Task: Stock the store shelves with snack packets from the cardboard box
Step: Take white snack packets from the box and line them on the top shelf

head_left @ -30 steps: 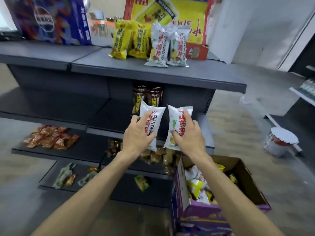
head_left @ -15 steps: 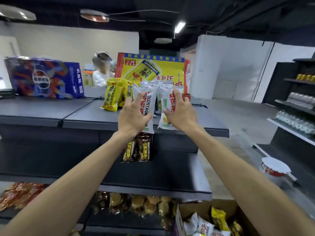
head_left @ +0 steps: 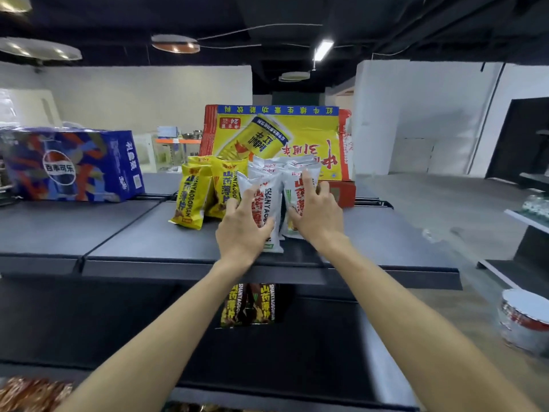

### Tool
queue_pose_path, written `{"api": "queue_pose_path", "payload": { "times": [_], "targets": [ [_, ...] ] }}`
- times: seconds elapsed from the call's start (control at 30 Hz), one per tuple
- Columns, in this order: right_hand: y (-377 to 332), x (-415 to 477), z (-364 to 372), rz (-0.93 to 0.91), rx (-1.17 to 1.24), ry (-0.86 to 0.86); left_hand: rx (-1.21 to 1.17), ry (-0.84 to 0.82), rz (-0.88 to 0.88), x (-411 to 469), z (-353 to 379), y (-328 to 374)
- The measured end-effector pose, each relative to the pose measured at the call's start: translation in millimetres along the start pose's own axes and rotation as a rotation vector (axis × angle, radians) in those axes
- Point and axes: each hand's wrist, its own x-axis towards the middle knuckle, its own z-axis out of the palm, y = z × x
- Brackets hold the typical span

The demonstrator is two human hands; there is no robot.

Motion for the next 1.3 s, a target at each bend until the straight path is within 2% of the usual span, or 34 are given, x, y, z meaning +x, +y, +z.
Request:
{"api": "queue_pose_path", "payload": {
  "times": [0.2, 0.37, 0.57, 0.77, 0.93, 1.07, 1.3],
  "targets": [
    [8, -7, 31, 0.030, 0.023, 0.017, 0.072, 0.060, 0.004, -2, 15, -13],
    [1, -8, 28, 0.108, 0.052, -0.030, 0.026, 0.049, 0.016, -7, 14, -14],
    [-6, -36, 12, 0.205, 0.206, -0.077, -0.006, 0.015, 0.026, -10, 8, -9],
    [-5, -81, -20, 0.221, 0.066, -0.080, 0.043, -0.054, 0.108, -17, 7, -20],
    [-1, -111, -51, 0.250, -0.024, -0.138, -0.050, -0.180, 0.115, -18, -5, -24],
    [-4, -122, -70, 0.264, -0.061, -0.129, 0.030, -0.213, 0.140, -26, -18, -23],
    [-2, -132, -100, 0.286, -0.184, -0.137, 0.139, -0.272, 0.386, -47, -41, 2]
  ]
}}
